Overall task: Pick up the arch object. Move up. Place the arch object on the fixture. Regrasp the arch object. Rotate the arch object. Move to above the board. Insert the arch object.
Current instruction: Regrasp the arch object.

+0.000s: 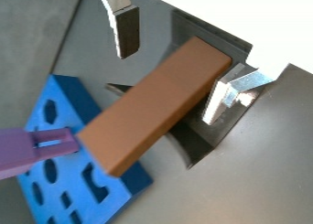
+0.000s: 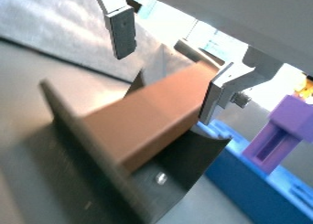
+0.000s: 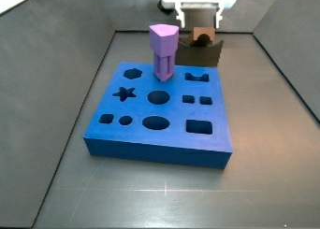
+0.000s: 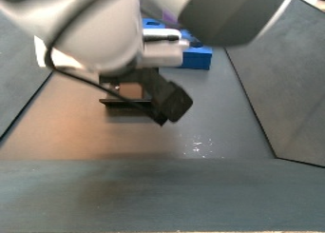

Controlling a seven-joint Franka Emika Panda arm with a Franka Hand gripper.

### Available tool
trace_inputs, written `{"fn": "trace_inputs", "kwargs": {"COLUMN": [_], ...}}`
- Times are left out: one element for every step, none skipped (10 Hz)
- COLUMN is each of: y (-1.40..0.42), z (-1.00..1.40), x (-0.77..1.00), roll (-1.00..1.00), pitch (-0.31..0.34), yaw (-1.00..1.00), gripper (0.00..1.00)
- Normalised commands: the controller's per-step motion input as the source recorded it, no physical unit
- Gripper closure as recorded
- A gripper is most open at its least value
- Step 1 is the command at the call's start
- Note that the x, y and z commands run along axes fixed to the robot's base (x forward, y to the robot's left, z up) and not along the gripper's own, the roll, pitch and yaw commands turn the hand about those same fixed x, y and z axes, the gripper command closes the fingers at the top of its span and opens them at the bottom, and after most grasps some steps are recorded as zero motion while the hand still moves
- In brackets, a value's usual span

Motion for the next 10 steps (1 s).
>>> {"fn": "trace_inputs", "kwargs": {"y": [0.01,0.0,0.0,-1.0,-1.0,-1.0,-1.0,-1.0,-1.0,-1.0], "z": [0.55,0.37,0.25,0.91,0.9,0.91,0.87,0.83,0.8,0.66], "x": [-0.03,-0.03,-0.03,0.0,0.0,-0.02,-0.05,-0.06,-0.06,-0.06], "roll": [0.04,0.05,0.05,1.0,1.0,1.0,1.0,1.0,1.0,1.0], "pitch": [0.079,0.083,0.082,0.075,0.074,0.064,0.053,0.049,0.047,0.043], "yaw": [-0.02,-0.03,-0.03,0.01,0.01,0.01,0.01,0.01,0.01,0.01], "gripper": [0.0,0.0,0.0,0.0,0.0,0.0,0.0,0.0,0.0,0.0]}}
